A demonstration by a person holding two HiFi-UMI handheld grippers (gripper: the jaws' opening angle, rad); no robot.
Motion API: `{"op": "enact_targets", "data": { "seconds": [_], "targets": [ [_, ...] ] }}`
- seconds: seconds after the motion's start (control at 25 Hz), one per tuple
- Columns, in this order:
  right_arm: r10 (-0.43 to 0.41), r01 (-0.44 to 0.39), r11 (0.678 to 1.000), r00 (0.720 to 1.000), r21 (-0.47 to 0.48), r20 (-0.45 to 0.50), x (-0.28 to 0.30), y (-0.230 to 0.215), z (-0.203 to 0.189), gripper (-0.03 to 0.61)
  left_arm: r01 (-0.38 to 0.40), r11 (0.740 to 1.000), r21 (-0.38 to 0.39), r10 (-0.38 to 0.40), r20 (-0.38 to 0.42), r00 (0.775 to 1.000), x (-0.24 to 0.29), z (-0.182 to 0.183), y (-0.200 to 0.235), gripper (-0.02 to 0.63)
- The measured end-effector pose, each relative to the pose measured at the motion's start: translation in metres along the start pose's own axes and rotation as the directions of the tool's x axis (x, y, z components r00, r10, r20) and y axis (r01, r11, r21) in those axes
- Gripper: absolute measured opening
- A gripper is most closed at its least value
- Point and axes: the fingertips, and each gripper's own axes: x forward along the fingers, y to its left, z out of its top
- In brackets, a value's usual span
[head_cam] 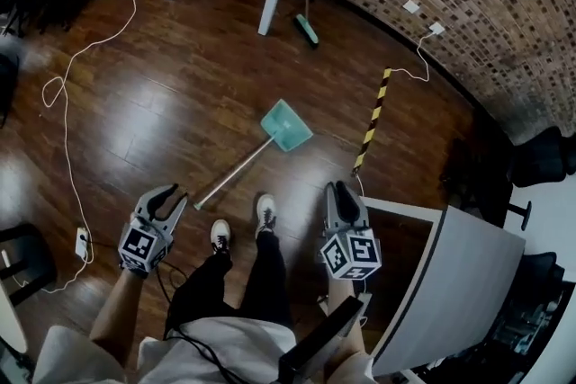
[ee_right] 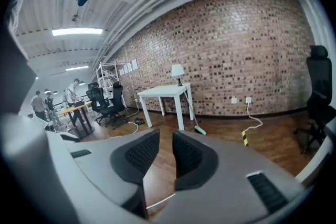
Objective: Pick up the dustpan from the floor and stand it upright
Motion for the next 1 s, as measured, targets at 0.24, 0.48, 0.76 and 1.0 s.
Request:
{"op": "enact_targets", "data": {
  "seconds": [0.24, 0.48, 0.76, 1.0],
  "targets": [
    [0.133, -0.166, 0.977, 0.966, -0.137, -0.224, 0.107, 0.034, -0.123, 0.091, -0.083, 0.974, -0.213, 0.034, -0.221, 0.975, 0.016, -0.152, 0.032, 0.127],
    [0.209, -0.242, 0.969, 0.910, -0.051, -0.358, 0.174, 0.060, -0.230, 0.091, -0.206, 0.932, -0.300, 0.075, -0.396, 0.915, 0.033, -0.267, 0.043, 0.127],
    [0.328, -0.363, 0.932, 0.815, 0.020, -0.477, 0.218, 0.071, -0.359, 0.091, -0.235, 0.924, -0.302, 0.064, -0.483, 0.873, 0.065, -0.383, 0.045, 0.143],
    [0.396, -0.446, 0.894, 0.730, 0.051, -0.557, 0.259, 0.069, -0.485, 0.116, -0.191, 0.927, -0.322, -0.007, -0.523, 0.852, 0.092, -0.505, 0.056, 0.181]
  ]
}}
